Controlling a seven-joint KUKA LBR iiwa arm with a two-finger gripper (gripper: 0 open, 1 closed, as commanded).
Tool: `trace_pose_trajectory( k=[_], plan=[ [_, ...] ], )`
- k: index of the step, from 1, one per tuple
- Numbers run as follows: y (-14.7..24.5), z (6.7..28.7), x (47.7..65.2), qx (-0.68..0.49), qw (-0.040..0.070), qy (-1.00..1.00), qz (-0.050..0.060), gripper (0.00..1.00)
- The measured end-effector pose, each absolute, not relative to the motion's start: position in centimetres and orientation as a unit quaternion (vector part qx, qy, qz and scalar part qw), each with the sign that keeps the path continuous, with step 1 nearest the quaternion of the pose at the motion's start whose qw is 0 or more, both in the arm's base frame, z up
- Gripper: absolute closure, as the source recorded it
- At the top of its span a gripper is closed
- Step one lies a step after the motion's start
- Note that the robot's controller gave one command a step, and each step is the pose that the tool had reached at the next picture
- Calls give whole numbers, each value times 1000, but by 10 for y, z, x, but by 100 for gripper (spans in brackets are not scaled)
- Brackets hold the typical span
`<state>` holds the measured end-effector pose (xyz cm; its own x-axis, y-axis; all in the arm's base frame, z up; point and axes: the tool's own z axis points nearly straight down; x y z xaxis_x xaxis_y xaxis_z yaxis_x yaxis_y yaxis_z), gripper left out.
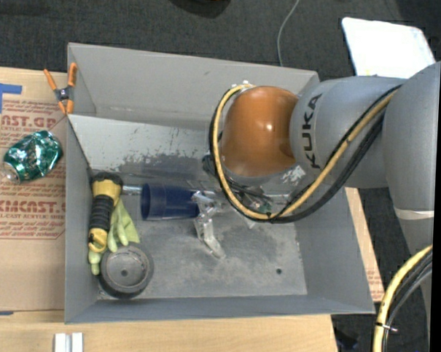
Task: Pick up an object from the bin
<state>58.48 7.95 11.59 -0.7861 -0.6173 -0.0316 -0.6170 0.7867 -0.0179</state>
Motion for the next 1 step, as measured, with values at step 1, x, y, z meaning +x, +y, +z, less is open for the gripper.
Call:
trace_pose_trajectory(
  k=[1],
  plan=[
    [59,128,588,-246,19,969,-3,100]
  ],
)
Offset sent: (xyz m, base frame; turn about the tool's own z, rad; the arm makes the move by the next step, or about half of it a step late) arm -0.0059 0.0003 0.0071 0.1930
